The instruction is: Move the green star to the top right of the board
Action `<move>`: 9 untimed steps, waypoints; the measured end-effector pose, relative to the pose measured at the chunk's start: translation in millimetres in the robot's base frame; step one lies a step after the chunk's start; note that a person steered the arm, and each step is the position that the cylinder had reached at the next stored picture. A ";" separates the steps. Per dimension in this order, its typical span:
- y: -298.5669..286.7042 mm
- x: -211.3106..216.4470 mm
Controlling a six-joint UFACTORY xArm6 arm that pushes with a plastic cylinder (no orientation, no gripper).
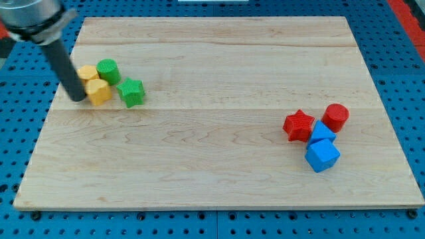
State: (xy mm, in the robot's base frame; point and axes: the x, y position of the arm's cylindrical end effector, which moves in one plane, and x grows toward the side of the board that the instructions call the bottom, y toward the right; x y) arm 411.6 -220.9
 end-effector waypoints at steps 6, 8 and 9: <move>194.5 -27.2; 255.8 -90.4; 216.0 -97.0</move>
State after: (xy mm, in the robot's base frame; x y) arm 314.6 -4.9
